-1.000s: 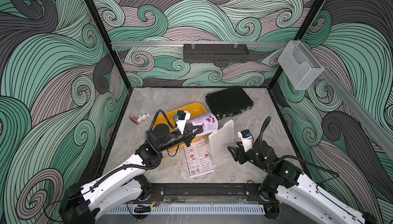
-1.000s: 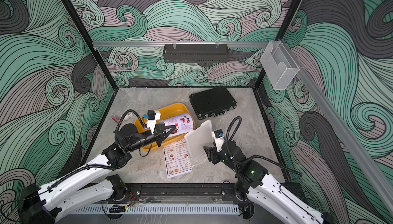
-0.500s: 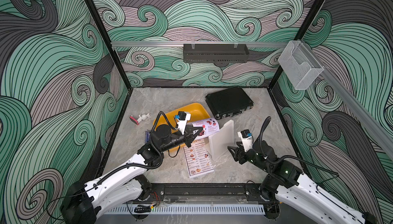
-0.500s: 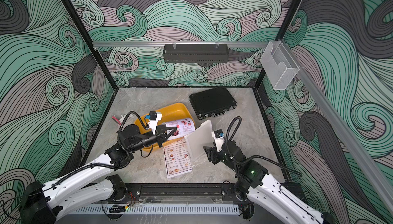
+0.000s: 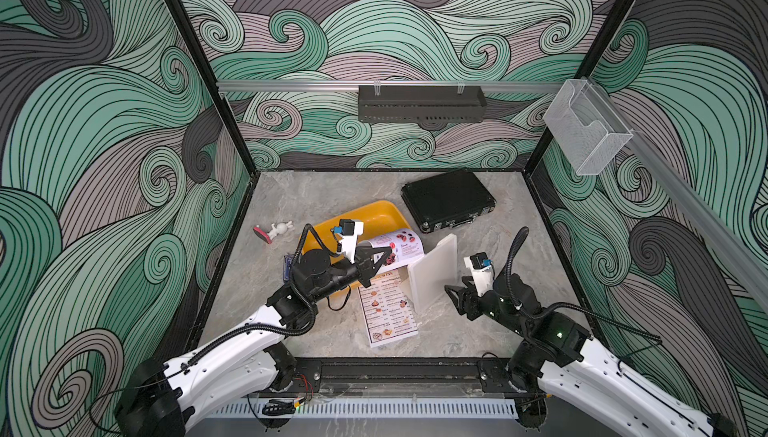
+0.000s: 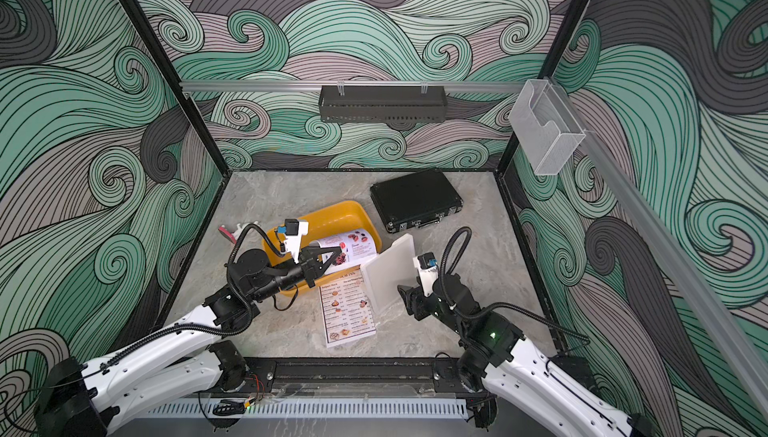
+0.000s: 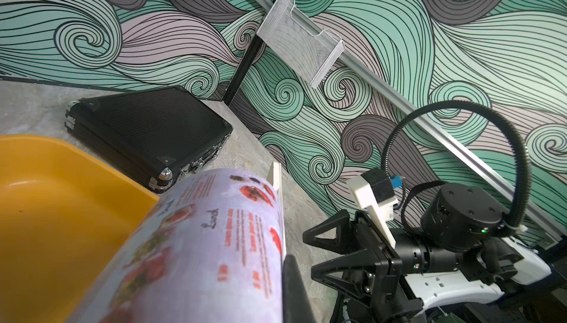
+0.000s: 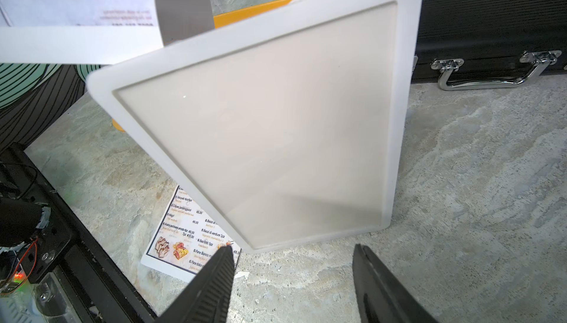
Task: Replace the menus in the menu holders
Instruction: Insert the menu into the menu holder.
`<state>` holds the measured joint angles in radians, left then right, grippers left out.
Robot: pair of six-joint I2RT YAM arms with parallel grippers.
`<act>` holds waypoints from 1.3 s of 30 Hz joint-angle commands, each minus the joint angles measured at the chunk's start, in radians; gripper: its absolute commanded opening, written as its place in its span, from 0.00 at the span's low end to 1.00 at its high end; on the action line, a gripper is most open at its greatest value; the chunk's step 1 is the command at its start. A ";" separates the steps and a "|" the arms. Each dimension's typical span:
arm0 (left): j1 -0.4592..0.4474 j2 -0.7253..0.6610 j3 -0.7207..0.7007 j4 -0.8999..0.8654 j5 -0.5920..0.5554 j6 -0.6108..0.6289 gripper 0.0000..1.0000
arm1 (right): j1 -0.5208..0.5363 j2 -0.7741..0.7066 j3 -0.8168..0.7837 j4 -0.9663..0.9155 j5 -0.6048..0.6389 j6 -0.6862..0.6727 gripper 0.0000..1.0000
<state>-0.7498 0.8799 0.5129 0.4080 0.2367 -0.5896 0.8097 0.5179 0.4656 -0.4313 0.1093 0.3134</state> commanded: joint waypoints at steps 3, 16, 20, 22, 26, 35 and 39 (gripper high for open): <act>-0.008 -0.035 -0.009 0.022 -0.034 -0.044 0.00 | 0.003 0.014 0.039 -0.002 0.001 -0.014 0.65; -0.007 -0.034 -0.027 0.027 -0.017 -0.064 0.00 | 0.003 0.029 0.053 -0.006 -0.005 -0.022 0.65; -0.008 -0.049 -0.041 0.049 -0.017 -0.089 0.00 | 0.003 0.031 0.053 -0.004 -0.009 -0.022 0.65; -0.007 -0.053 -0.047 0.054 -0.016 -0.100 0.00 | 0.003 0.032 0.053 -0.003 -0.011 -0.021 0.65; -0.007 -0.063 -0.059 0.070 -0.023 -0.111 0.00 | 0.003 0.030 0.054 -0.005 -0.014 -0.020 0.65; -0.008 -0.085 -0.059 0.071 -0.043 -0.122 0.00 | 0.003 0.029 0.056 -0.009 -0.015 -0.019 0.65; -0.007 -0.085 -0.069 0.068 -0.041 -0.131 0.00 | 0.003 0.028 0.057 -0.009 -0.016 -0.019 0.65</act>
<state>-0.7498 0.8074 0.4469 0.4427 0.2085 -0.7044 0.8097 0.5495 0.4934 -0.4309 0.0975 0.3019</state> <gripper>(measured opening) 0.047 0.651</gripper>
